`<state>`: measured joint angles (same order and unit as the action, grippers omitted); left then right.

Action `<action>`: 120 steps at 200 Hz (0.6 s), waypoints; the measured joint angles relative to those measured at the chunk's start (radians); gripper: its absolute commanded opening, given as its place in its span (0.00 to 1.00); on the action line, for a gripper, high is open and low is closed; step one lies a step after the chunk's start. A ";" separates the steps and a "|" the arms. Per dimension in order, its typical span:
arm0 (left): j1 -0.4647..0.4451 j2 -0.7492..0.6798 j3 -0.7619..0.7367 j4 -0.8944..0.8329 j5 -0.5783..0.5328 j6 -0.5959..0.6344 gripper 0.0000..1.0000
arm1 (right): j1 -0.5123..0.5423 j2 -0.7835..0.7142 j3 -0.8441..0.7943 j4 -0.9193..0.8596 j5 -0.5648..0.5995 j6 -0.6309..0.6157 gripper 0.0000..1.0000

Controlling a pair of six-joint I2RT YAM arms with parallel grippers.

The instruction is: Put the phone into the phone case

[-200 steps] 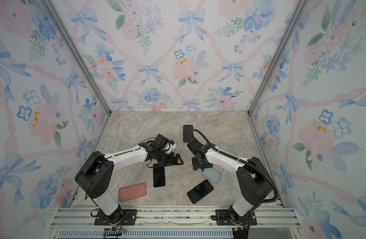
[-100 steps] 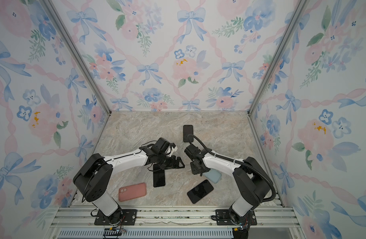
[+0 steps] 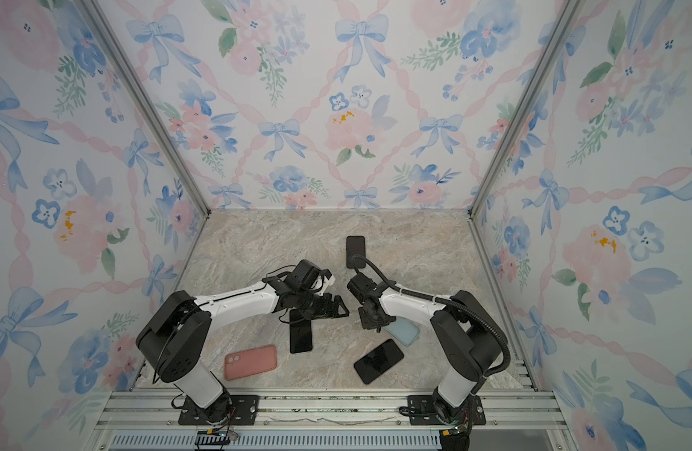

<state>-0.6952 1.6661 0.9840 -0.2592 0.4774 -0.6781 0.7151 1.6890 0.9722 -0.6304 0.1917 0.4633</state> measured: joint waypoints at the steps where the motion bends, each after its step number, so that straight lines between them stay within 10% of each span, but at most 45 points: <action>1: 0.000 0.000 0.000 0.000 0.000 0.000 0.87 | 0.000 0.001 0.001 0.000 0.000 0.000 0.19; 120: 0.000 -0.033 -0.007 0.001 -0.021 -0.007 0.87 | -0.045 0.167 0.218 -0.010 0.003 -0.053 0.08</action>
<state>-0.6952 1.6333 0.9768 -0.2584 0.4561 -0.6853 0.6704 1.8565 1.1900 -0.6399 0.1947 0.4107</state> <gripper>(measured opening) 0.871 0.085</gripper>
